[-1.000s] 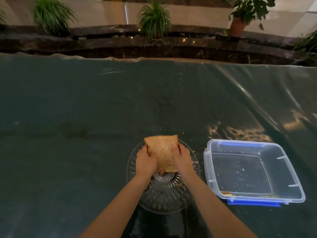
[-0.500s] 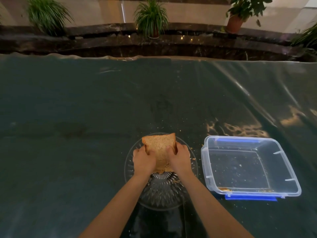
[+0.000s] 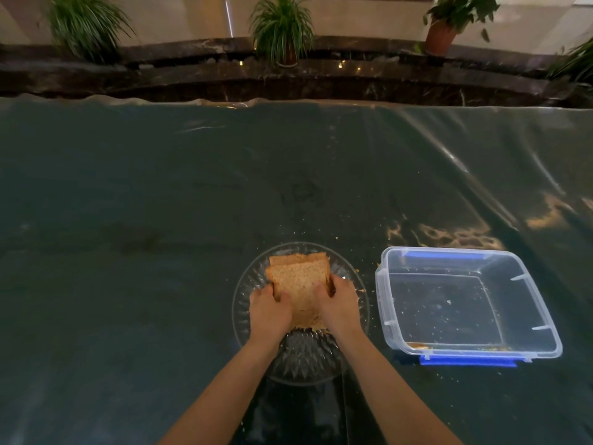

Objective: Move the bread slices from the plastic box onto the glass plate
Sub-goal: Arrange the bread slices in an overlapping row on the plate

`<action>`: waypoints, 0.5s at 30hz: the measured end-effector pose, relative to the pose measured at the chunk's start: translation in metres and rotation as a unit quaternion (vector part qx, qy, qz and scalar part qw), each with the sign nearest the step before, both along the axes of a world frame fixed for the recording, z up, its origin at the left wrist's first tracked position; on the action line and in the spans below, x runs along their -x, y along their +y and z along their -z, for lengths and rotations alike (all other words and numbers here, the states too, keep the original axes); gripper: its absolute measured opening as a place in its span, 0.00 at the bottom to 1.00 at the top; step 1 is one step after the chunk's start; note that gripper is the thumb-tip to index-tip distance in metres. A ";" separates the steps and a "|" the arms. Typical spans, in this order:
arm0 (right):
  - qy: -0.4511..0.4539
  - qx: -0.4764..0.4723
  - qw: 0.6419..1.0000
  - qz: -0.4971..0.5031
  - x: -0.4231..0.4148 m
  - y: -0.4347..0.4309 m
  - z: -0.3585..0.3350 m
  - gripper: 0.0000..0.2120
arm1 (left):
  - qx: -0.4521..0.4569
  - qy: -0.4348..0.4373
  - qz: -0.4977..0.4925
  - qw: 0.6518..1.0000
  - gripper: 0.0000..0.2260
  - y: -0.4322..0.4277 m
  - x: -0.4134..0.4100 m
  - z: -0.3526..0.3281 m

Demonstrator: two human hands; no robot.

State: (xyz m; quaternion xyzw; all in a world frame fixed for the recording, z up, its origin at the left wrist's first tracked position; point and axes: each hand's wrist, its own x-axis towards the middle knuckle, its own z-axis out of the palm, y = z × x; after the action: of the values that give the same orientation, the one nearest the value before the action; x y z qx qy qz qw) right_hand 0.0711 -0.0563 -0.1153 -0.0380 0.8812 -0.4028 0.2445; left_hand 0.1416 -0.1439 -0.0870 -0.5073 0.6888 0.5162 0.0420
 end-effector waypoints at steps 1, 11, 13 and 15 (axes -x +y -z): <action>-0.002 -0.003 1.000 0.001 -0.001 0.000 0.000 0.17 | 0.000 0.001 0.001 1.000 0.20 0.000 0.000 0.000; 0.014 -0.010 1.000 -0.010 -0.007 0.004 -0.002 0.23 | 0.031 -0.022 0.032 0.999 0.19 -0.002 -0.002 0.000; 0.034 -0.016 0.999 -0.013 -0.012 0.006 -0.003 0.24 | 0.054 -0.025 0.037 0.998 0.20 0.000 -0.004 -0.001; 0.050 -0.019 0.998 -0.014 -0.015 0.007 -0.003 0.24 | 0.062 -0.017 0.039 0.997 0.21 0.003 -0.005 -0.001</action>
State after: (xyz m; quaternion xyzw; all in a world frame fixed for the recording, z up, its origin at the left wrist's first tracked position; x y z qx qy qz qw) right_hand 0.0860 -0.0496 -0.1124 -0.0658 0.8990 -0.3804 0.2069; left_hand 0.1468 -0.1411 -0.0859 -0.4900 0.7379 0.4622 0.0425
